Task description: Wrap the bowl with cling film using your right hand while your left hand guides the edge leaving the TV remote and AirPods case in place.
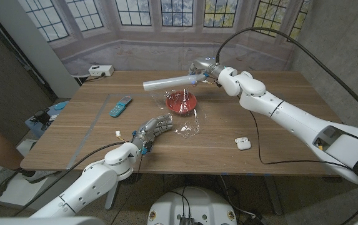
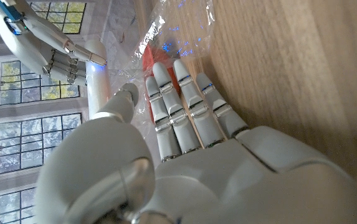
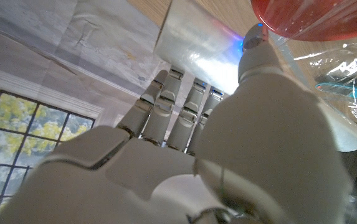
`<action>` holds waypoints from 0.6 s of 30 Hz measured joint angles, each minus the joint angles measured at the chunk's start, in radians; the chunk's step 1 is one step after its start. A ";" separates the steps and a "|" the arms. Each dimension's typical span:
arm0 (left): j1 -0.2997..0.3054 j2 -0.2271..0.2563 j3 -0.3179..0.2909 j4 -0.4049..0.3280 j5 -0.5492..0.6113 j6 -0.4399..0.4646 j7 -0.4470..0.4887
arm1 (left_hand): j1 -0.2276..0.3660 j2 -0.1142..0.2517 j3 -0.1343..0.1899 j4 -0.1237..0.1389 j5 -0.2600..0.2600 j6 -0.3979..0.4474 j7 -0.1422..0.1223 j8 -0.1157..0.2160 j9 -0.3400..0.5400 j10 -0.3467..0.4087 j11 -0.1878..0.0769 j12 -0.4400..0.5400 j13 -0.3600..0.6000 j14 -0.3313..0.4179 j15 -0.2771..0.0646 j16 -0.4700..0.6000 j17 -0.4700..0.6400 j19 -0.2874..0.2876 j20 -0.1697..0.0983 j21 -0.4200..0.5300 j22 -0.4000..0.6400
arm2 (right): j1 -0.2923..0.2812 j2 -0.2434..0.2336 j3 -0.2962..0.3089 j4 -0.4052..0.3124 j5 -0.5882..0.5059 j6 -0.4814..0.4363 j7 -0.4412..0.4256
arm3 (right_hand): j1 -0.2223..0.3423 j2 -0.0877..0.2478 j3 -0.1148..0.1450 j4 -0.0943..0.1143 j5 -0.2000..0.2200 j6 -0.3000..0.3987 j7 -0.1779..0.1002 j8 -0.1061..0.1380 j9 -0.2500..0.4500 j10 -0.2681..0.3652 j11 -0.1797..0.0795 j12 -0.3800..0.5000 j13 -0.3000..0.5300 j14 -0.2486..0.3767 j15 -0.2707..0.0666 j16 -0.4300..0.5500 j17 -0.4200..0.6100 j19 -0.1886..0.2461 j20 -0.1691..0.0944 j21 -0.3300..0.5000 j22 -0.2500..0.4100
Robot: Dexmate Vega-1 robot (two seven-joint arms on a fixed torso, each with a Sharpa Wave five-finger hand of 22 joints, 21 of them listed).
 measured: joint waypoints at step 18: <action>0.017 -0.006 0.000 -0.012 -0.002 0.001 0.026 | 0.004 -0.004 -0.003 0.003 0.000 0.006 0.002 0.000 0.005 0.002 0.002 0.000 0.009 0.007 -0.007 0.000 0.000 0.002 -0.002 0.000 0.000 | 0.054 0.043 -0.040 0.121 0.030 0.016 -0.031 | 0.000 0.000 -0.003 -0.003 0.002 0.002 0.001 0.002 0.000 0.000 0.000 0.004 -0.001 0.002 0.002 -0.001 0.000 0.000 0.000 0.000 0.000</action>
